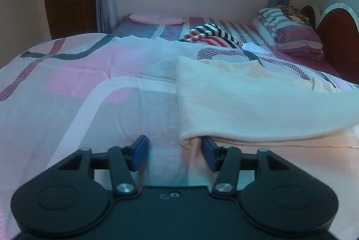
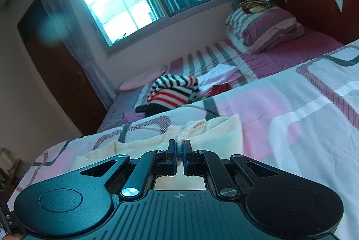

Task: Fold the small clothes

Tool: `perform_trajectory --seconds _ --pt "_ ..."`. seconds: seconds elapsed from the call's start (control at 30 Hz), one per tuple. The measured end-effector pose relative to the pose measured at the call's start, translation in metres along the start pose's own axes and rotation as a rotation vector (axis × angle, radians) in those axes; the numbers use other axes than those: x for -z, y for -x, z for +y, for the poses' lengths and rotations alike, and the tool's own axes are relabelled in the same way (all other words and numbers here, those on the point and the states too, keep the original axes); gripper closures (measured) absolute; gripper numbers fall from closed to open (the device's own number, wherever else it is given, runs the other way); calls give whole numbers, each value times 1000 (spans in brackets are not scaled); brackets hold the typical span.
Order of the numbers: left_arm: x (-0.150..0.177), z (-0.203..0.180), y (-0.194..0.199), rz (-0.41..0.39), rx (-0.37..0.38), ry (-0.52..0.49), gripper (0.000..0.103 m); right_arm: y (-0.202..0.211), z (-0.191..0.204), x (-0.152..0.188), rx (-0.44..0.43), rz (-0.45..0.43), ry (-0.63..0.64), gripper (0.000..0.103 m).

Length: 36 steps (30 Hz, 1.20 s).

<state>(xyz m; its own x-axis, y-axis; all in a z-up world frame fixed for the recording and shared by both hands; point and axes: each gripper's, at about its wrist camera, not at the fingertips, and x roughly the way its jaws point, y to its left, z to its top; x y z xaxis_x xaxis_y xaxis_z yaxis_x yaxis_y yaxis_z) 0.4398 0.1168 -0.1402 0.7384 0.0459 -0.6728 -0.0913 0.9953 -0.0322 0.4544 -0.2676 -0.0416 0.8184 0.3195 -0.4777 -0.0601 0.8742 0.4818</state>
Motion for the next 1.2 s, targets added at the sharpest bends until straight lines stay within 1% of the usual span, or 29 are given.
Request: perform_trajectory --seconds 0.17,0.4,0.53,0.8,1.03,1.07,1.1,1.13,1.17,1.2 --pt "0 0 0 -1 1 -3 51 2 -10 2 22 18 -4 99" --pt "1 1 -1 5 3 -11 51 -5 -20 17 49 57 -5 99" --pt "1 0 0 3 7 -39 51 -7 -25 24 57 71 -12 99" --pt "2 -1 1 5 3 -37 50 -10 -32 34 77 100 -24 99" --pt "1 3 6 14 -1 -33 48 -17 -40 39 130 139 -21 98" --pt "1 7 12 9 -6 -20 51 -10 -39 37 158 122 -16 97" --pt "0 12 23 -25 -15 -9 51 -2 -35 33 184 86 3 97" --pt "-2 14 33 -67 -23 -7 50 8 -30 30 180 44 28 97" --pt "-5 13 40 -96 -24 -2 50 14 -25 28 156 19 42 97" --pt "-10 8 43 -109 0 2 50 15 -19 27 135 7 50 97"
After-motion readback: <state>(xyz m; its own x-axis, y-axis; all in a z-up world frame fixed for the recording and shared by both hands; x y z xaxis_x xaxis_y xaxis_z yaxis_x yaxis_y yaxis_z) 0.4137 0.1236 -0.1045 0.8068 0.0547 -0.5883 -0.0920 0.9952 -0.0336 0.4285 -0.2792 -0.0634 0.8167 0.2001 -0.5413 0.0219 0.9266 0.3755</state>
